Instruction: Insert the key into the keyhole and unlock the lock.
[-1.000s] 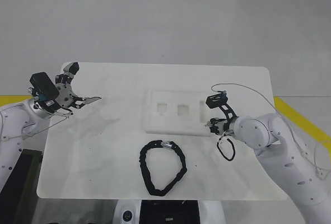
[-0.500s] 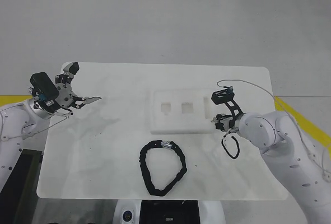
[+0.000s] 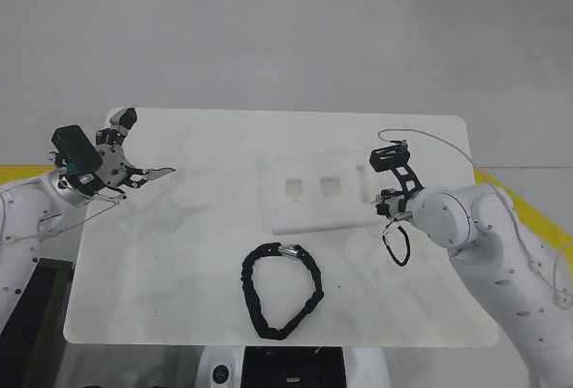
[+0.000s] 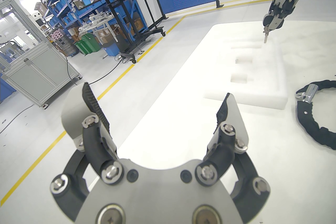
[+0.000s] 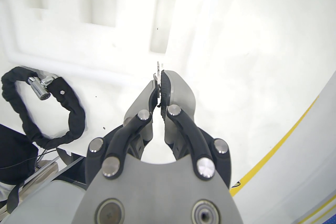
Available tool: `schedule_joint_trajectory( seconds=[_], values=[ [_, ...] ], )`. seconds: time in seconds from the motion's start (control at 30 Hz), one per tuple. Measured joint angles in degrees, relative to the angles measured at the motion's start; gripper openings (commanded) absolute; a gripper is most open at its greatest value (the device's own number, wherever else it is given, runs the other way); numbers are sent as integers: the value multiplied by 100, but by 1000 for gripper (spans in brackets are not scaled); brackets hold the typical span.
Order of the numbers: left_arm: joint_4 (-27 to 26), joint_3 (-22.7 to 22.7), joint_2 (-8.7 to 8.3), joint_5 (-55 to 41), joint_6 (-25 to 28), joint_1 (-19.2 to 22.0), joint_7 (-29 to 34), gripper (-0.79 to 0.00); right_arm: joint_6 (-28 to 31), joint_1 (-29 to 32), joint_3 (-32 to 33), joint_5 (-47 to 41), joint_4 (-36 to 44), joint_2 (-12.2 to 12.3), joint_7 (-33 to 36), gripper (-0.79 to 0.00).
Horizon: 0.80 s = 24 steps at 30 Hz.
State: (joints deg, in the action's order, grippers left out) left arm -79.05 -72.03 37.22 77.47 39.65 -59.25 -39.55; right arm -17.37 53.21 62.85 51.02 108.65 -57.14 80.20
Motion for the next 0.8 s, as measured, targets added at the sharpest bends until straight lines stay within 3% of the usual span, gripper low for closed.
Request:
schedule_joint_trajectory(
  seconds=[0.2, 0.53, 0.8],
  values=[
    [0, 0, 0, 0, 0, 0, 0, 0, 278, 293, 458, -529, 343, 51, -53, -785],
    [0, 0, 0, 0, 0, 0, 0, 0, 1516, 1181, 1328, -1744, 911, 174, -545, -785],
    [0, 0, 0, 0, 0, 0, 0, 0, 2128, 1678, 1893, -2287, 971, 249, -899, -785]
  ],
)
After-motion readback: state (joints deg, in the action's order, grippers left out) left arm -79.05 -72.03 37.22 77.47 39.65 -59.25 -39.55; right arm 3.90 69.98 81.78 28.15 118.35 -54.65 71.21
